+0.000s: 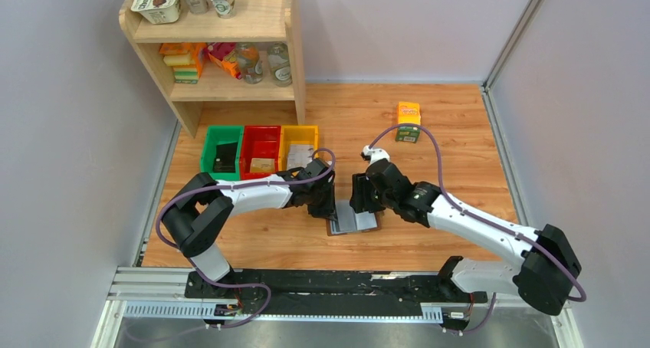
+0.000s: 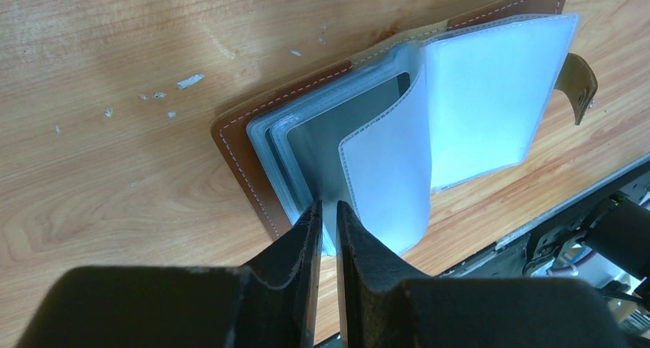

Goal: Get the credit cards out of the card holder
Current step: Remove the credit card from the card holder.

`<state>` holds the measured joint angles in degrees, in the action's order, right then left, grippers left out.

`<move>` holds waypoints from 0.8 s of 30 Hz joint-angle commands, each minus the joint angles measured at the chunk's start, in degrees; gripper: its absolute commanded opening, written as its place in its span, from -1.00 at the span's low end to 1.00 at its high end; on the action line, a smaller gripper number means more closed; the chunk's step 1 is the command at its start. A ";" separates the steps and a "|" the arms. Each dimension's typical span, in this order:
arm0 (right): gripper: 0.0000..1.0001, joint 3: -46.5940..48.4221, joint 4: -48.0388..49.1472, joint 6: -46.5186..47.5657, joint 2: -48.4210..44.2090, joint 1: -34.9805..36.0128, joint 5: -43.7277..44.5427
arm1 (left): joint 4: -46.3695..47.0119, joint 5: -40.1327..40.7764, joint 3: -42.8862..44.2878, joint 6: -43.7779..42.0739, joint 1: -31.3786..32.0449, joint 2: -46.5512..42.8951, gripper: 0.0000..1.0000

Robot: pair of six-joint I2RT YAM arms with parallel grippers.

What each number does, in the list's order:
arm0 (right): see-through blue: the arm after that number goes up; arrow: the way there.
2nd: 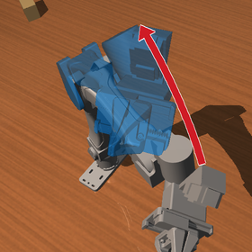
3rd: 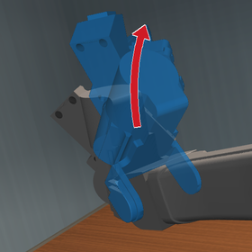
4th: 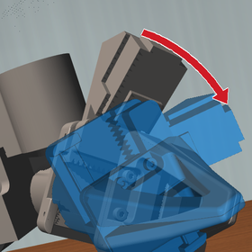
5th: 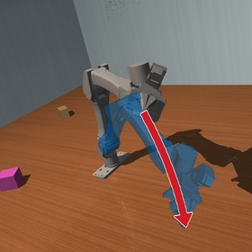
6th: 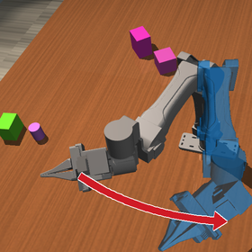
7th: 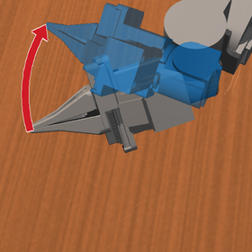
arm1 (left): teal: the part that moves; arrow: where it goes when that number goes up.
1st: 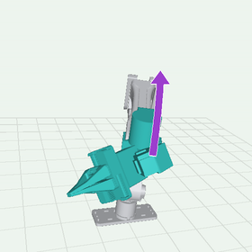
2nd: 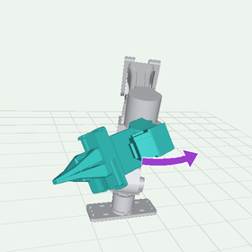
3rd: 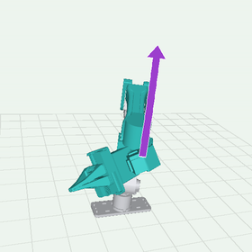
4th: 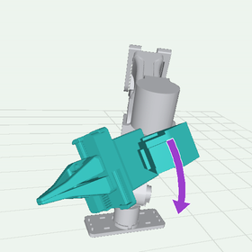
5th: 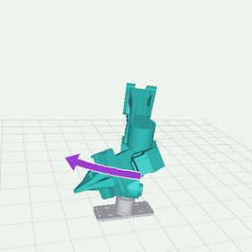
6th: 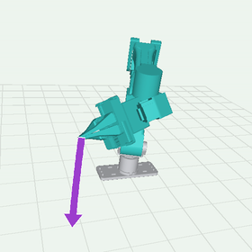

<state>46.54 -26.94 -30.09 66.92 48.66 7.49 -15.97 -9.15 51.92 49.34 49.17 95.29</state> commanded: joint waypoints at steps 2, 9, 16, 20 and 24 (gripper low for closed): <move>0.11 -2.94 4.35 1.17 -0.46 0.29 -2.49 | -1.26 0.62 0.89 -0.30 0.84 -2.20 -0.58; 0.16 -5.58 3.56 0.20 -8.81 0.38 5.08 | -3.19 -0.25 8.98 -2.67 2.42 1.21 -0.56; 0.09 -8.22 4.26 0.47 -13.91 0.29 5.17 | -4.42 -1.22 18.74 -4.87 4.27 10.60 -0.56; -0.02 -9.28 5.31 0.38 -14.09 0.12 2.89 | -4.34 -3.33 22.52 -5.31 4.62 16.15 -0.56; -0.05 -10.07 6.63 0.03 -13.92 -0.23 1.31 | -3.98 -2.98 23.49 -6.01 4.71 18.88 -0.56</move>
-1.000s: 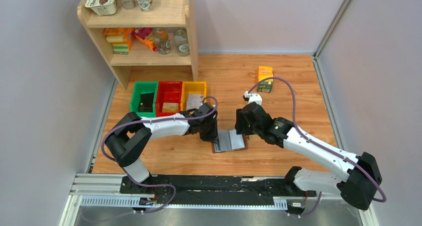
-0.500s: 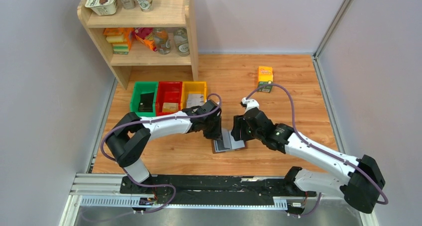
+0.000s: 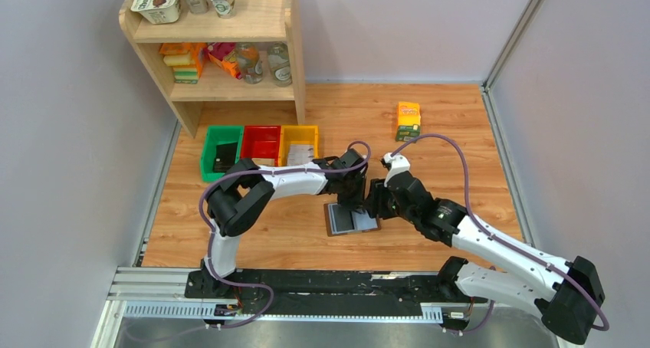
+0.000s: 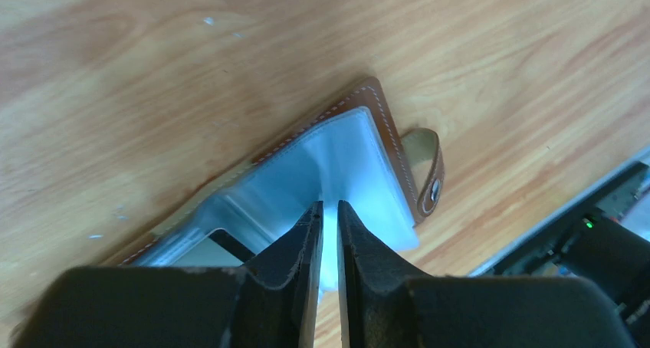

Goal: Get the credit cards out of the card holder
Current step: Remove the credit card from the card holder.

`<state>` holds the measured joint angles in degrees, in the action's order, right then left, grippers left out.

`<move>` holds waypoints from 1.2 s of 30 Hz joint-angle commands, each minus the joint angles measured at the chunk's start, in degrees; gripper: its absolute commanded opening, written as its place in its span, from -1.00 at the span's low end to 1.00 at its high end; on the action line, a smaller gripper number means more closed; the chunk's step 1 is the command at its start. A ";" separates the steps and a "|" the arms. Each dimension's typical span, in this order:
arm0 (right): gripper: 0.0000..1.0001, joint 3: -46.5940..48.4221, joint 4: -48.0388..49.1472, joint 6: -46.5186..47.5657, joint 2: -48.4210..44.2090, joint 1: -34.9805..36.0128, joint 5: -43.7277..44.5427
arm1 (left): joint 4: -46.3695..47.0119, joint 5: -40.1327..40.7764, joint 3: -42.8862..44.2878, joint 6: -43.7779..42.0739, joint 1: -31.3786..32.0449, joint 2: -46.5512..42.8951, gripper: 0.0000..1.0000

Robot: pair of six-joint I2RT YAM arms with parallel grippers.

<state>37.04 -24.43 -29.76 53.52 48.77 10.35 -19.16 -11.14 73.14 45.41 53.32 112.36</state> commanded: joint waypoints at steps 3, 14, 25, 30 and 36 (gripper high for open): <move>-0.07 -1.70 5.53 -0.74 0.18 -1.57 -4.28 | -0.53 -1.08 1.92 -2.17 0.56 1.12 -0.56; -0.20 -6.01 15.54 -3.73 7.03 -8.95 -19.74 | 1.23 4.19 -1.25 -2.69 -0.85 -9.43 -0.56; -0.24 -7.86 22.57 -5.49 12.93 -12.47 -28.01 | -0.17 8.85 -9.68 -1.90 -5.41 -18.83 -0.52; -0.10 -7.86 23.90 -5.05 12.40 -12.56 -32.66 | -0.71 10.96 -13.64 -2.08 -6.65 -21.30 -0.48; 0.00 -8.03 25.13 -4.17 11.08 -12.74 -32.41 | -0.62 10.44 -13.64 -2.25 -7.00 -20.77 -0.47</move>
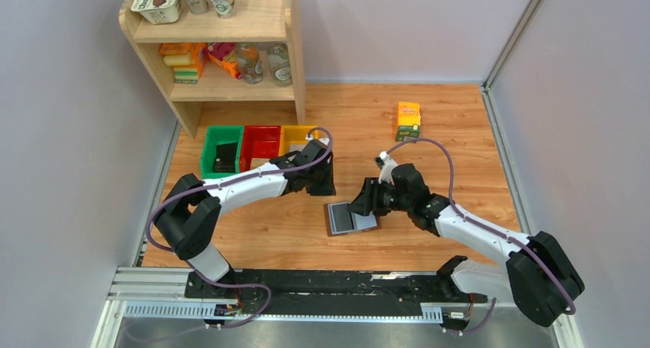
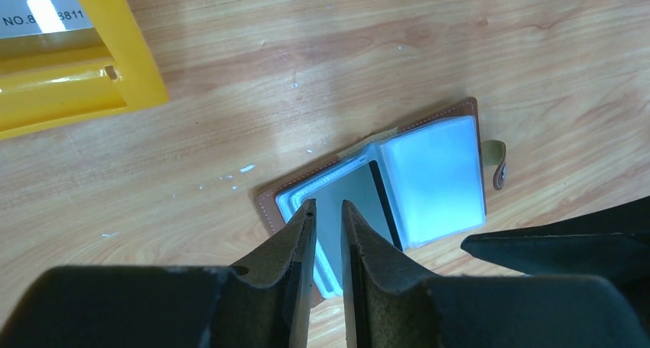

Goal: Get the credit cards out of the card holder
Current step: Remove the credit card from the card holder.

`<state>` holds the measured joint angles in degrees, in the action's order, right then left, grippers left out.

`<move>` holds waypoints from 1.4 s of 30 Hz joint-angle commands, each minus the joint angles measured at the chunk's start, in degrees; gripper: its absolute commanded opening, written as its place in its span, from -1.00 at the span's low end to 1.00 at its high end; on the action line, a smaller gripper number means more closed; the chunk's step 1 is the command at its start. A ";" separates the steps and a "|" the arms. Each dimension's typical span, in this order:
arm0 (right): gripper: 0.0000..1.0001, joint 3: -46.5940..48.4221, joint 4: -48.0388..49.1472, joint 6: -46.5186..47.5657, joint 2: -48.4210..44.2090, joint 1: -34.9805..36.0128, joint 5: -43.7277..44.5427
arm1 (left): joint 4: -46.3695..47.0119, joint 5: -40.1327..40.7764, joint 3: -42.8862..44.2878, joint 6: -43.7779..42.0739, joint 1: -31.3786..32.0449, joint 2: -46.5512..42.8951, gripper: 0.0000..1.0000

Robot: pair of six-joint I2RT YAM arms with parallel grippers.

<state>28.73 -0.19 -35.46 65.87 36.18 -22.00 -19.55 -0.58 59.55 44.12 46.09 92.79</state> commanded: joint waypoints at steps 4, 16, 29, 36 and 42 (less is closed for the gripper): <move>-0.10 0.89 1.33 0.84 1.71 -1.20 -0.15 | -0.14 -1.62 -1.36 -0.70 0.23 -3.40 -0.48; -0.19 1.68 6.51 -1.63 13.23 -3.31 -3.75 | 4.43 -9.35 -7.17 2.46 4.01 -3.50 -0.47; -0.23 2.65 9.50 -1.89 18.77 -3.49 -6.91 | 6.63 -9.00 -9.36 3.69 4.19 0.81 -0.68; -0.23 3.26 10.29 -2.07 19.74 -3.49 -8.76 | 6.37 -8.39 -9.89 3.61 4.19 1.60 -0.94; -0.23 3.96 10.47 -2.07 21.32 -3.49 -9.82 | 5.14 -7.42 -10.16 3.43 4.10 0.46 -0.95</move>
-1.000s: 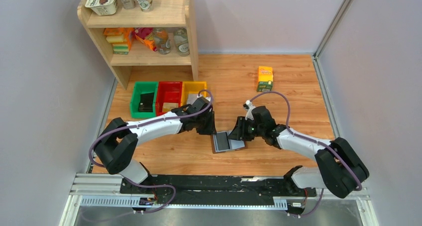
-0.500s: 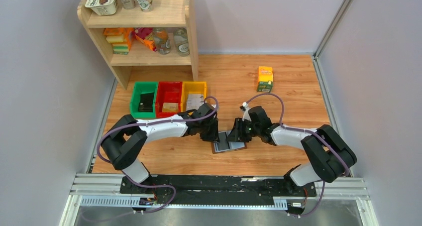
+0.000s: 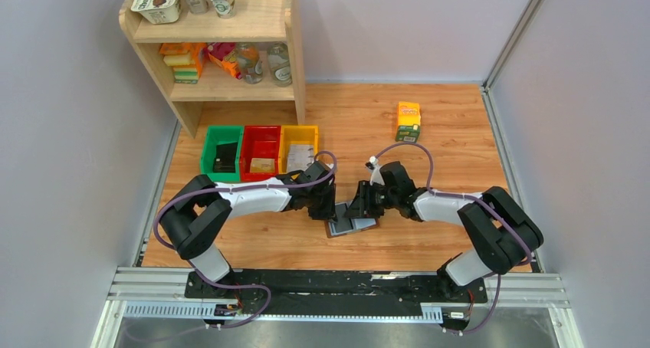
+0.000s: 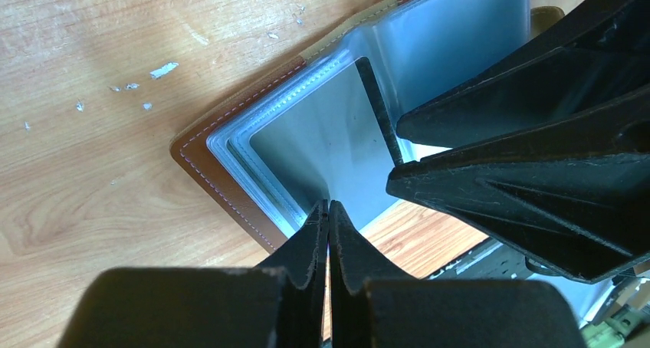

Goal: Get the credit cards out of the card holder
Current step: Remove the credit card from the card holder.

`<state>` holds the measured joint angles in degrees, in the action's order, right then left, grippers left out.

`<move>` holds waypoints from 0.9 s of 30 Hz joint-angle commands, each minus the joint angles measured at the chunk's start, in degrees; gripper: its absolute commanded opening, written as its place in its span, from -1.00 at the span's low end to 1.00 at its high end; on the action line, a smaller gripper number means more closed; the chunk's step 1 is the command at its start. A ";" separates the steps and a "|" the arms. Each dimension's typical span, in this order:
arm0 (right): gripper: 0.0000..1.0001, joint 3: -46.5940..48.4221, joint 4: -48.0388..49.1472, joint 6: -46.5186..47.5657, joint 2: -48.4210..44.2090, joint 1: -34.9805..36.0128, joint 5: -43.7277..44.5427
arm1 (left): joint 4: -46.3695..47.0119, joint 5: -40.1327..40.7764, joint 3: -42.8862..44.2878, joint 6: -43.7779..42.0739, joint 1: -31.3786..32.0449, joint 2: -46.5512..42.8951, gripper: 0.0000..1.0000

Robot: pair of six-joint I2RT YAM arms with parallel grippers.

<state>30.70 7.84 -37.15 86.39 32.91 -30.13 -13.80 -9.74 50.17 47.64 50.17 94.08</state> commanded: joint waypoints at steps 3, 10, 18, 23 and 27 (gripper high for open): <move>-0.23 2.00 2.45 -0.30 0.89 -0.30 -2.04 | -2.01 2.79 -0.52 -0.35 0.10 -2.58 -0.94; -0.24 1.82 4.20 -1.35 0.36 -0.21 -4.76 | -3.51 4.99 -0.25 -1.14 0.10 -3.73 -0.89; -0.24 1.12 7.72 -2.75 -0.52 -0.21 -8.27 | -3.16 4.11 0.63 -1.58 0.10 -0.40 -0.89; -0.26 0.68 10.36 -3.99 -0.08 -0.12 -9.68 | -3.34 3.94 0.19 -1.49 0.10 0.22 -0.90; -0.31 1.12 10.53 -3.64 1.06 -0.12 -9.77 | -2.90 3.41 -0.16 -1.32 0.10 0.66 -0.92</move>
<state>30.89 13.67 -39.57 87.02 32.40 -36.49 -16.82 -6.17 49.91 47.16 50.15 92.71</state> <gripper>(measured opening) 0.361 0.047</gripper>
